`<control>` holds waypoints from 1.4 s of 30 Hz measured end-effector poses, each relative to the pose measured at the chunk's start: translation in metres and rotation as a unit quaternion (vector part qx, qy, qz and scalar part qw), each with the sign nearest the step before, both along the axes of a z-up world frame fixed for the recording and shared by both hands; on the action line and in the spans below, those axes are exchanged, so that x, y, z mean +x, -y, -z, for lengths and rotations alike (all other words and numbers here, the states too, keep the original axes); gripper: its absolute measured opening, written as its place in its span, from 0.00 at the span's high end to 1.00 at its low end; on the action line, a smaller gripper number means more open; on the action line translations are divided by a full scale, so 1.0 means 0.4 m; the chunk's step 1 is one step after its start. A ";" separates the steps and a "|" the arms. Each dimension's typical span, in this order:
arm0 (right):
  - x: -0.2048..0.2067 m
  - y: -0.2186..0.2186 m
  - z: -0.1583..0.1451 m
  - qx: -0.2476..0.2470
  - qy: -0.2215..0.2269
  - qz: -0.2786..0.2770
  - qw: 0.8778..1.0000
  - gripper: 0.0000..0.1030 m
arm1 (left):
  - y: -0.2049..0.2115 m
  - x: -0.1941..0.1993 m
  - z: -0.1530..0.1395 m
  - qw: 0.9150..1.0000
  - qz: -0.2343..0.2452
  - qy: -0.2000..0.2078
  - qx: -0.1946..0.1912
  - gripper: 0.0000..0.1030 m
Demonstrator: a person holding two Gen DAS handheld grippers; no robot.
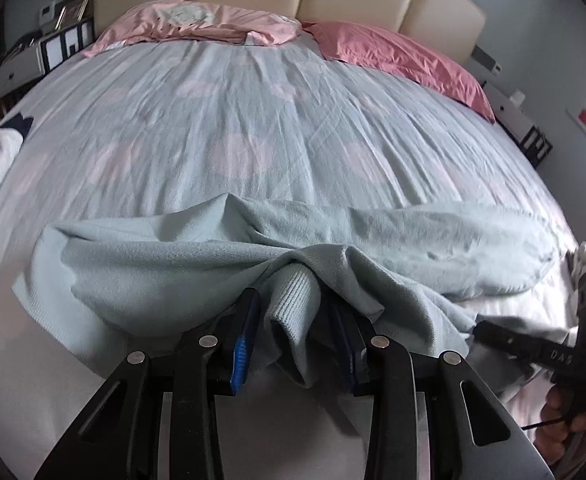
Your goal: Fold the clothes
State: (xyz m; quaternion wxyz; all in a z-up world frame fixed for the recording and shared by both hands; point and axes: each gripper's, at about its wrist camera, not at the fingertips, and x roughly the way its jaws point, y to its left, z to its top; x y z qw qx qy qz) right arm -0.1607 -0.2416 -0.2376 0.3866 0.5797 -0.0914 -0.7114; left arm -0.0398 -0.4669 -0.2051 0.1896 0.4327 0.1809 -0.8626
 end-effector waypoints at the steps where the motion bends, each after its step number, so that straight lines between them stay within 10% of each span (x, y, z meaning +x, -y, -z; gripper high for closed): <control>1: -0.002 0.002 0.005 0.001 0.001 -0.003 1.000 0.99 | -0.015 -0.004 0.001 1.000 0.014 0.009 -0.018 0.64; 8: 0.022 0.003 0.009 0.014 -0.007 -0.031 0.999 0.95 | -0.071 0.016 0.006 0.990 0.086 0.061 -0.098 0.64; 14: 0.024 -0.005 0.017 0.013 0.004 -0.030 0.999 0.95 | -0.098 0.002 0.039 0.986 0.096 0.082 -0.112 0.64; 18: 0.027 -0.003 0.015 0.016 0.000 -0.034 0.999 0.95 | -0.094 -0.005 0.049 0.986 0.081 0.090 -0.112 0.86; 28: 0.040 -0.013 -0.025 0.029 -0.028 -0.046 0.998 0.91 | -0.041 0.136 -0.091 0.990 0.056 0.097 -0.091 0.94; 35: 0.060 -0.122 -0.084 0.026 -0.034 -0.017 0.999 0.90 | -0.003 0.312 -0.178 0.961 0.104 0.204 -0.155 0.94; 42: 0.064 -0.246 -0.116 0.072 -0.023 0.027 0.997 0.90 | -0.035 0.408 -0.108 0.938 0.149 0.282 -0.133 0.94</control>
